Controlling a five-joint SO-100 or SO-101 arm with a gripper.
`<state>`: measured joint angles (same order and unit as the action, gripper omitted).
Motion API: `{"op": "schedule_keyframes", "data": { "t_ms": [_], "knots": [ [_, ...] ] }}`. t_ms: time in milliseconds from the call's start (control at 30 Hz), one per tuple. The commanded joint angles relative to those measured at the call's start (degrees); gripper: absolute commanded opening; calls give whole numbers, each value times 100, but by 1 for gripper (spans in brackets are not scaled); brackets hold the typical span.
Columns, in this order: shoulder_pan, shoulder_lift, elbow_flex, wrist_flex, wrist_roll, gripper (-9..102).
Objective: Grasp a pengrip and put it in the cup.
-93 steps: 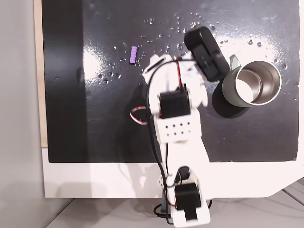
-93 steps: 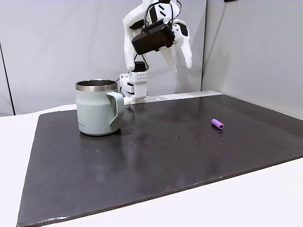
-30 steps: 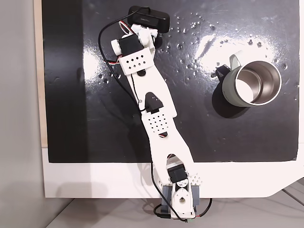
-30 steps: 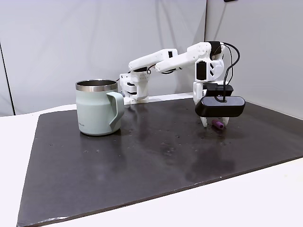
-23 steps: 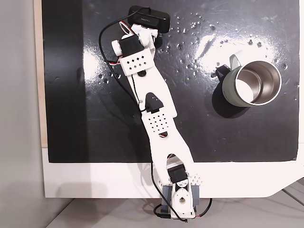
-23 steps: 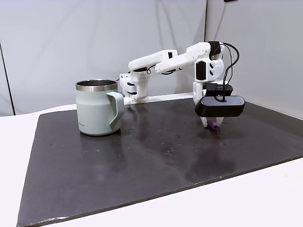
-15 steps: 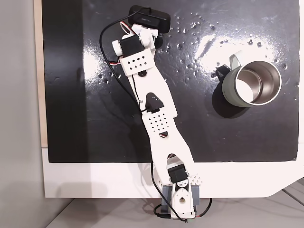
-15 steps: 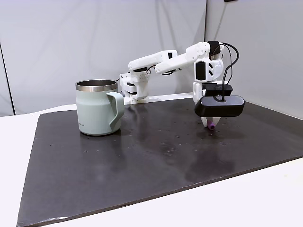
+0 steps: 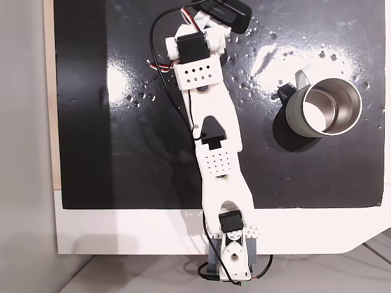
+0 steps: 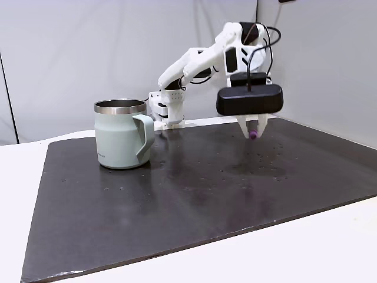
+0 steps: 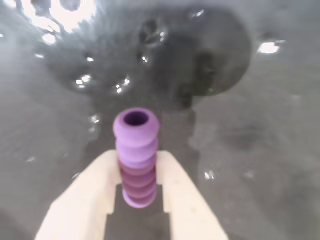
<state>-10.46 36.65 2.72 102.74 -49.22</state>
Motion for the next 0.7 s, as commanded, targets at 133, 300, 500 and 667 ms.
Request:
{"op": "schedule_keyframes", "data": {
  "t_ms": [133,300,500,667],
  "knots": [
    [396,2241,993,53,-18,0],
    [800,3419,1846,53,-132,0],
    [1362,5036,3138,53,-492,0],
    [1986,6223,4210,53,-976,0]
  ]
}}
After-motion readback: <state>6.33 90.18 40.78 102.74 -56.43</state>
